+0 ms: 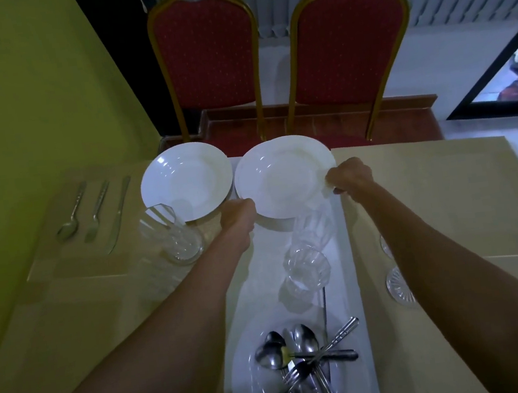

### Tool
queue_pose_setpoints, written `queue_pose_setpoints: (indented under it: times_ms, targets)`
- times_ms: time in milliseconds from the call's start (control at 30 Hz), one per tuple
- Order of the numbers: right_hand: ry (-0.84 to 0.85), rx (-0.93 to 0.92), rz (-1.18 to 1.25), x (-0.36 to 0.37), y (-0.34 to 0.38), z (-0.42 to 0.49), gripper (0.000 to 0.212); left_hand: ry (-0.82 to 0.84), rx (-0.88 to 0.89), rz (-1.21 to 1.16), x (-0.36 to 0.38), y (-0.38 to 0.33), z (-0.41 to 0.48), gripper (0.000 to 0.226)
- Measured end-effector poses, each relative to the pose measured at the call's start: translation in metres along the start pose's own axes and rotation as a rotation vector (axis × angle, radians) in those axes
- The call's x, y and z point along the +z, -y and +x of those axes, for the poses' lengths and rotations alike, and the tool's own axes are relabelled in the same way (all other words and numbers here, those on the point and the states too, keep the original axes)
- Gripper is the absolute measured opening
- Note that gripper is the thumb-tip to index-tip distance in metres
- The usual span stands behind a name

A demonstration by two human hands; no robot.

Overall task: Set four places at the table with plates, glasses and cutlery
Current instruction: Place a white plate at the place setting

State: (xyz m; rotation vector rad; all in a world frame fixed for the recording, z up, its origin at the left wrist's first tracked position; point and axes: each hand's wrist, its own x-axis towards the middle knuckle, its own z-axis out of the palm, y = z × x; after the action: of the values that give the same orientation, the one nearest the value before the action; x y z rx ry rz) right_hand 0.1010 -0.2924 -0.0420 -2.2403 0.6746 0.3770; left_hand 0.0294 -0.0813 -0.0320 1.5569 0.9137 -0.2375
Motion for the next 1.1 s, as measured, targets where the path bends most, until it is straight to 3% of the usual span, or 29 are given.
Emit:
queue_pose_setpoints:
  times_ms: [167, 300, 533, 700, 867, 967, 1100]
  targets:
    - [-0.088, -0.059, 0.146, -0.03, 0.004, -0.018, 0.022, 0.022, 0.036, -0.011, 0.001, -0.003, -0.017, 0.014]
    - [-0.1, -0.153, 0.324, -0.049, 0.012, -0.044, 0.011, 0.033, 0.165, 0.028, -0.012, -0.021, -0.028, 0.016]
    - [0.068, -0.279, 0.452, -0.047, 0.047, -0.127, 0.007, -0.028, 0.36, -0.172, -0.089, -0.061, -0.053, 0.022]
    - [0.195, -0.302, 0.401, 0.001, 0.061, -0.195, 0.029, -0.139, 0.427, -0.204, -0.18, -0.04, -0.069, 0.036]
    - [0.302, -0.393, 0.241, 0.073, 0.079, -0.262, 0.012, -0.205, 0.349, -0.148, -0.288, 0.01, -0.061, 0.029]
    - [0.402, -0.405, 0.214, 0.124, 0.091, -0.297, 0.021, -0.274, 0.296, -0.152, -0.35, 0.041, -0.052, 0.028]
    - [0.521, -0.383, 0.21, 0.188, 0.106, -0.343, 0.014, -0.345, 0.258, -0.179, -0.417, 0.073, -0.035, 0.032]
